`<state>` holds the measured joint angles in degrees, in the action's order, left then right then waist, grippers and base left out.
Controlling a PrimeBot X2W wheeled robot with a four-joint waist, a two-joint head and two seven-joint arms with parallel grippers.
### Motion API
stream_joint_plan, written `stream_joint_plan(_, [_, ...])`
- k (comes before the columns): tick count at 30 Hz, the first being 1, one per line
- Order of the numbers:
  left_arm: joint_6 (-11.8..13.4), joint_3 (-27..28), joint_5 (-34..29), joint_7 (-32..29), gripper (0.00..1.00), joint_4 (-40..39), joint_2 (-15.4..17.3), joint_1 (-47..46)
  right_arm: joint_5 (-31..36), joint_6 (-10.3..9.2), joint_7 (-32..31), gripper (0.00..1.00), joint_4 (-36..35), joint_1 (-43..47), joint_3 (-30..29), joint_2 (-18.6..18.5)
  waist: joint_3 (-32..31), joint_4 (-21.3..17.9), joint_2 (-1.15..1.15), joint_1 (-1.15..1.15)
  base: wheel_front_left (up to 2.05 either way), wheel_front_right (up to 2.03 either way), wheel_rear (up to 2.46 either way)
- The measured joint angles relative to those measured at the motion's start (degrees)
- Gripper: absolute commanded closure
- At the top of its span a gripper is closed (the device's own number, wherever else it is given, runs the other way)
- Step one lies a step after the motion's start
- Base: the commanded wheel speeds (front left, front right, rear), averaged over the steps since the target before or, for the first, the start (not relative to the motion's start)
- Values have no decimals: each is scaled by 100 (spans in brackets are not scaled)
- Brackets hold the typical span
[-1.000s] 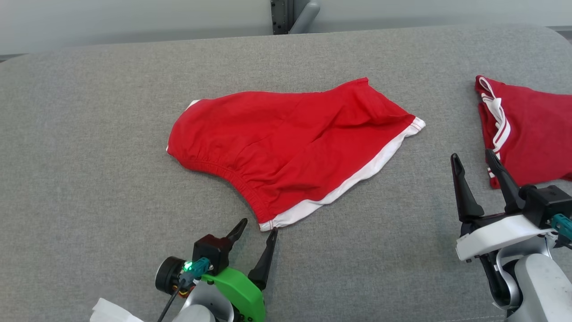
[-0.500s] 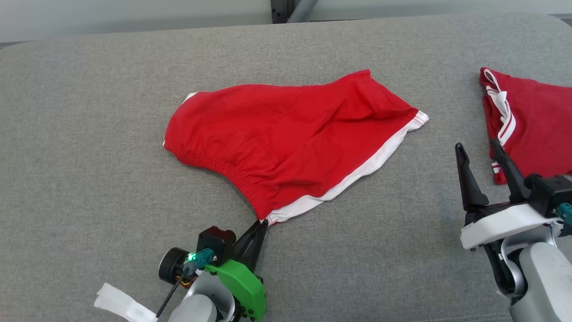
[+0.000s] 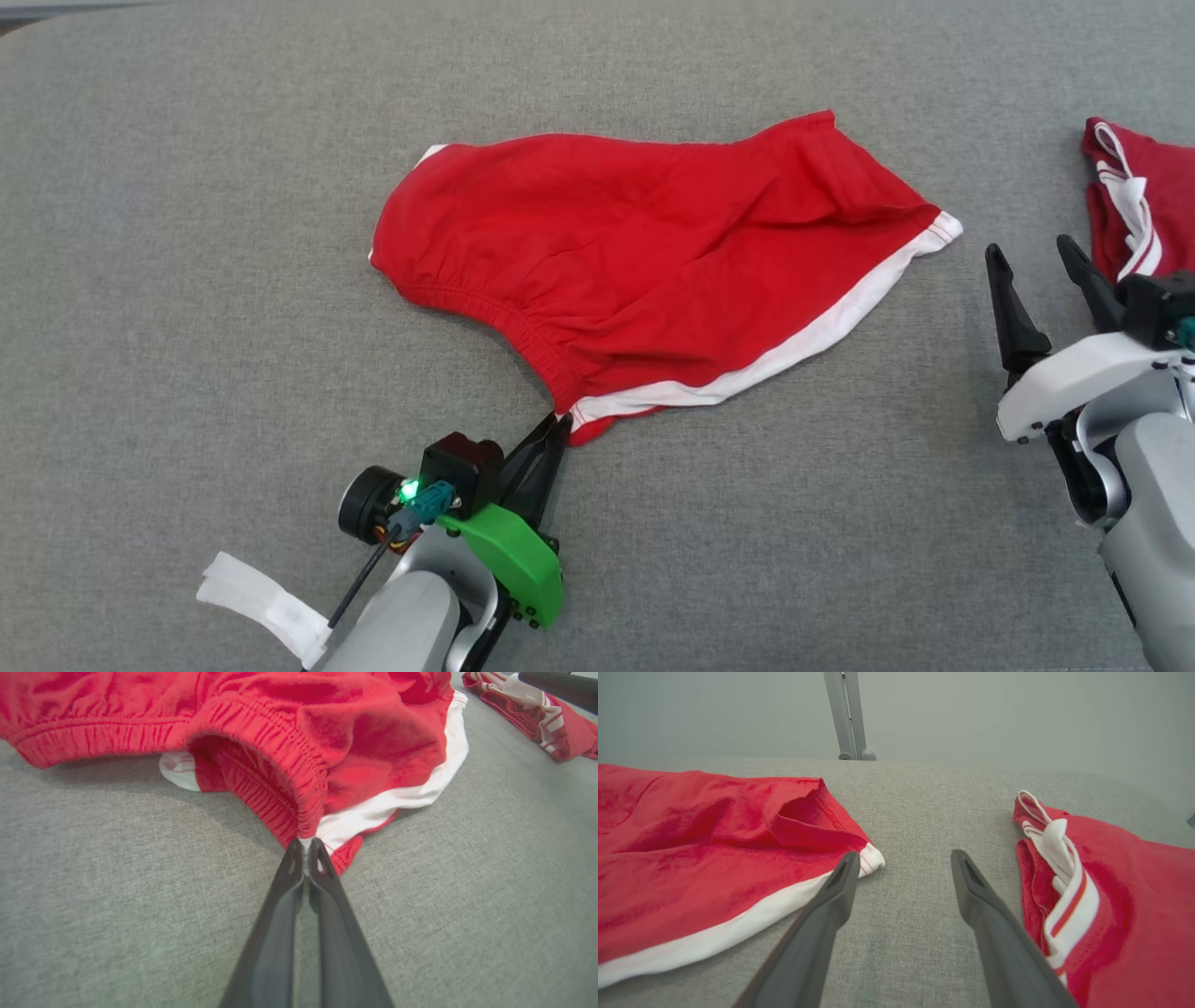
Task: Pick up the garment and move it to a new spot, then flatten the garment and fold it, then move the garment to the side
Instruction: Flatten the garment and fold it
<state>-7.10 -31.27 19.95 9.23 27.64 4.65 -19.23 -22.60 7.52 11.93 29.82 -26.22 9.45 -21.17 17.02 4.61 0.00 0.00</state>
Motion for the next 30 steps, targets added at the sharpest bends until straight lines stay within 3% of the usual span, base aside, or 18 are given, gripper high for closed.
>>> stream_joint_plan(11, [4,-182,-48,212,100,115,-91,-311,-581,1,90,0,1156,-937,960,-232,518,312,0,0,0,0,0])
stream_joint_plan(12, [4,-188,-47,242,100,133,-101,-324,-637,1,133,9,1200,-989,1011,-257,542,330,0,0,0,0,0])
stream_joint_plan(13, [4,-190,-45,253,100,149,-109,-338,-684,0,152,48,1229,-1045,1069,-280,563,343,0,0,0,0,0])
stream_joint_plan(15, [4,-200,-42,297,100,186,-110,-361,-789,1,214,100,1241,-1118,1176,-293,582,342,0,0,0,0,0])
stream_joint_plan(23, [93,-122,-42,402,100,40,1,-370,-1022,1,307,100,910,-1141,1329,-397,465,243,0,0,0,0,0])
stream_joint_plan(30, [413,236,-45,466,100,-937,396,-342,-808,1,313,100,-544,-709,744,-271,214,55,0,0,0,0,0])
